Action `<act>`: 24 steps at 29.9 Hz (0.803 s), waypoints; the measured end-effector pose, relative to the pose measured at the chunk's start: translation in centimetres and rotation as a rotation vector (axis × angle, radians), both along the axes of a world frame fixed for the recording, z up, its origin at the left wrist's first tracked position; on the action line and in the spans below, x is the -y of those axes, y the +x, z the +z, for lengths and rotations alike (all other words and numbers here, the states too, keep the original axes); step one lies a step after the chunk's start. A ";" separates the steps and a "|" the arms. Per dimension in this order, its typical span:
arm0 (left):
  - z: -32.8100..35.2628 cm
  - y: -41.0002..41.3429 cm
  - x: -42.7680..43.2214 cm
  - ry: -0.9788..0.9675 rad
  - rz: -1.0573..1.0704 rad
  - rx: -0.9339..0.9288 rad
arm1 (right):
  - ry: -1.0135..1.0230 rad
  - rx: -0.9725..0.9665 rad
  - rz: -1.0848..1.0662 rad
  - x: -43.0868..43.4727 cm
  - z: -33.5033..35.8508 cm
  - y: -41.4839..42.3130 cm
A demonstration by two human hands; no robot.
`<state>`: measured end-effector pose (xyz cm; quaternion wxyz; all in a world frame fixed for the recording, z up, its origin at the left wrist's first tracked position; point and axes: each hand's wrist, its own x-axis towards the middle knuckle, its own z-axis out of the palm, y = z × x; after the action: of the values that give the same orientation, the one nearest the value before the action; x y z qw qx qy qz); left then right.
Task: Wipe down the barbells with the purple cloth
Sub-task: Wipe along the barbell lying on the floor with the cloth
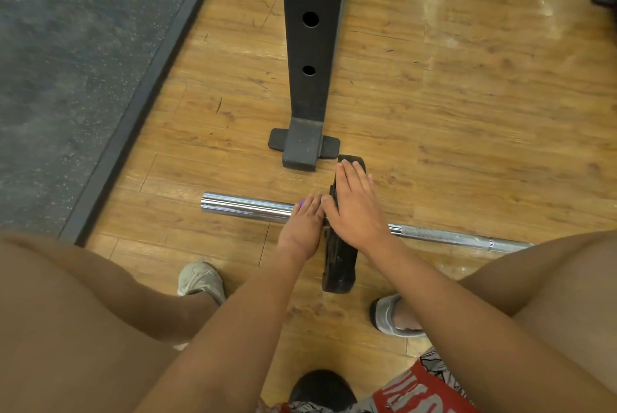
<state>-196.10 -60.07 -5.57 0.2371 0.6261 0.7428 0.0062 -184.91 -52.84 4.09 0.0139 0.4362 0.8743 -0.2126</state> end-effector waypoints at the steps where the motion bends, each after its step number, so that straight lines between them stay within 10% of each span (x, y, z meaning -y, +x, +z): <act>1: 0.0 0.7 0.9 0.033 0.039 0.010 | 0.007 0.000 -0.007 0.0 0.0 0.0; 24: 0.5 2.2 1.9 -0.006 0.009 -0.168 | 0.049 -0.010 -0.035 -1.0 -0.8 -0.5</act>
<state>-193.92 -61.98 -5.07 0.1758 0.6205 0.7627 -0.0474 -185.41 -51.86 3.28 -0.0048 0.4508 0.8714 -0.1936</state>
